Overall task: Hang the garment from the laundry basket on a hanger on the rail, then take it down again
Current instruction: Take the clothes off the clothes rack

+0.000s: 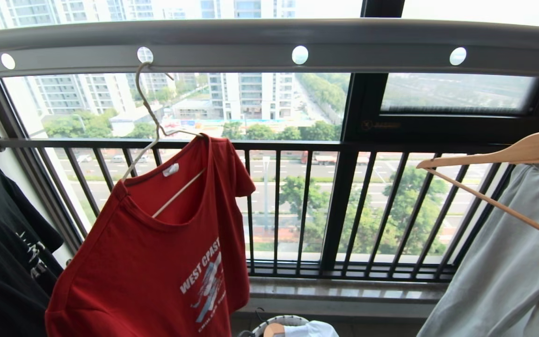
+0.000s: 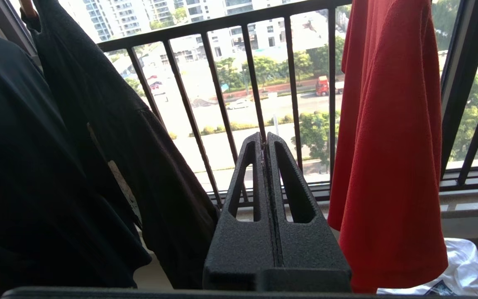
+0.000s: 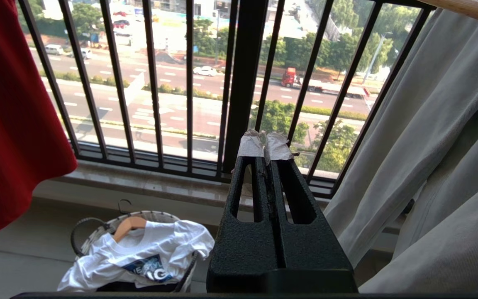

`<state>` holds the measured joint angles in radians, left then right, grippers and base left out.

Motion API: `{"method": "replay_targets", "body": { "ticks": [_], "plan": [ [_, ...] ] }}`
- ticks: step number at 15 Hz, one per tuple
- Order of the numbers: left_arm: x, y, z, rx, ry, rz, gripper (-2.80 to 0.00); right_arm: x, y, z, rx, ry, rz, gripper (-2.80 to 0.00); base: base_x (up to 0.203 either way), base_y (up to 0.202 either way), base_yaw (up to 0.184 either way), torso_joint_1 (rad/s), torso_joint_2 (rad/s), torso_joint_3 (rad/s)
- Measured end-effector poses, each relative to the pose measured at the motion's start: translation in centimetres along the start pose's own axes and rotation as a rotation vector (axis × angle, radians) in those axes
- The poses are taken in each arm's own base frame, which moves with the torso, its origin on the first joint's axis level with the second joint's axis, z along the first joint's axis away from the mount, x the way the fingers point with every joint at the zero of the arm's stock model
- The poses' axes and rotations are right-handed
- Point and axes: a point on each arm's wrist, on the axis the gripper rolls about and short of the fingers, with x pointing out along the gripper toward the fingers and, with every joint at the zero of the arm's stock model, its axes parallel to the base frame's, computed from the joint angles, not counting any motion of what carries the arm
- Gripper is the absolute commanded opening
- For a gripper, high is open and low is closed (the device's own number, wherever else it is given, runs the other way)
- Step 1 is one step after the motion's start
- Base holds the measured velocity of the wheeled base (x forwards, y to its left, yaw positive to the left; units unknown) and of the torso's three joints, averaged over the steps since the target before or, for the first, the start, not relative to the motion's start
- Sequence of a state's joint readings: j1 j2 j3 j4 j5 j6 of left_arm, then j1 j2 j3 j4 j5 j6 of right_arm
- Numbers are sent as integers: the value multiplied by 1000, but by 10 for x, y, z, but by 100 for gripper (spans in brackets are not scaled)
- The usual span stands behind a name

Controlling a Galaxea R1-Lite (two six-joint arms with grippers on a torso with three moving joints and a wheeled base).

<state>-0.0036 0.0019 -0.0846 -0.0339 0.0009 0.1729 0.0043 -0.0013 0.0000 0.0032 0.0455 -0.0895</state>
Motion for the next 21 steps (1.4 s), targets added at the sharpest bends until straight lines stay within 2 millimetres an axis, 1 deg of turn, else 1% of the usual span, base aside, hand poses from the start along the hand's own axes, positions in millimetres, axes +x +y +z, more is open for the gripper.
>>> {"method": "replay_targets", "body": {
  "ticks": [2,4,6,8,11,14,15,17,20,21],
  "plan": [
    [-5,3,17,-5,-16,-1,-280,0,0,0,0,0,0,-280,0,0,0,0,0,0],
    [-9,7,42,-12,-1,-8,-280,0,0,0,0,0,0,-280,0,0,0,0,0,0],
    [-7,12,72,-15,7,-12,-280,0,0,0,0,0,0,-280,0,0,0,0,0,0],
    [2,17,101,-16,16,-15,-280,0,0,0,0,0,0,-280,0,0,0,0,0,0],
    [21,25,146,-16,42,-34,-280,0,0,0,0,0,0,-280,0,0,0,0,0,0],
    [40,30,185,-24,99,-120,-280,0,0,0,0,0,0,-280,0,0,0,0,0,0],
    [48,31,194,-29,124,-144,-280,0,0,0,0,0,0,-280,0,0,0,0,0,0],
    [71,32,208,-37,161,-198,-280,0,0,0,-1,0,0,-280,0,0,0,0,0,0],
    [111,30,219,-49,219,-279,-280,0,0,0,-2,0,0,-280,0,0,0,0,0,0],
    [124,28,222,-57,236,-312,0,0,0,0,-2,0,-1,-280,0,0,0,0,0,0]
  ]
}}
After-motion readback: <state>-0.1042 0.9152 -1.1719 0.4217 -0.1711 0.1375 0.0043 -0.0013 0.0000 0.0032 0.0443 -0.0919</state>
